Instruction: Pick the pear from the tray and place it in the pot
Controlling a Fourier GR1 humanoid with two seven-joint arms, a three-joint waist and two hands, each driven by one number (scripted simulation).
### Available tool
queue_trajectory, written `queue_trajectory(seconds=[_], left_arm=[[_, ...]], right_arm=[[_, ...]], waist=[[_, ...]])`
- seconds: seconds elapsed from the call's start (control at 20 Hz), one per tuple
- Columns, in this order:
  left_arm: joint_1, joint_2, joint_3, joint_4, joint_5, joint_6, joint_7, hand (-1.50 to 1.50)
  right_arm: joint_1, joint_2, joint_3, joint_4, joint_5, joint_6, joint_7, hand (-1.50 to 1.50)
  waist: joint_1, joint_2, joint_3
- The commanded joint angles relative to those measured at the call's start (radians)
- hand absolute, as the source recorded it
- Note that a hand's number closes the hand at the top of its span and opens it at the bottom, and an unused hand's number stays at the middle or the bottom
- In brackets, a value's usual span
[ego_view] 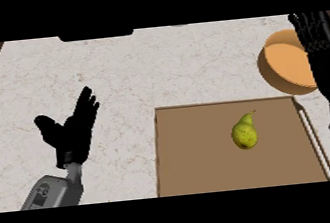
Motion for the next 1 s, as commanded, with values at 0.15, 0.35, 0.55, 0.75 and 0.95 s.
queue_trajectory(seconds=[0.15, 0.35, 0.55, 0.75, 0.95], left_arm=[[-0.102, 0.103, 0.093, -0.071, -0.042, -0.008, -0.072, 0.00], [-0.112, 0.118, 0.111, -0.099, -0.048, -0.033, -0.139, 0.00], [-0.114, 0.141, 0.136, -0.129, -0.030, -0.057, -0.114, 0.00], [-0.127, 0.147, 0.160, -0.108, -0.027, -0.074, -0.110, 0.00], [-0.174, 0.117, 0.157, -0.055, -0.043, -0.085, -0.118, 0.00]], right_arm=[[0.087, -0.001, -0.152, 0.173, -0.347, 0.365, -0.087, 1.50], [0.198, -0.198, -0.124, 0.374, -0.083, 0.357, -0.115, 1.50], [0.248, -0.142, -0.152, 0.577, -0.085, 0.589, -0.482, -1.50], [0.184, -0.165, -0.143, 0.737, 0.031, 0.689, -0.713, -1.50], [0.104, -0.190, -0.086, 0.803, 0.174, 0.652, -0.732, -1.50]], waist=[[0.027, -0.021, 0.002], [0.035, -0.003, -0.004], [0.032, -0.022, -0.004], [0.031, -0.023, -0.006], [0.026, -0.025, -0.007]])
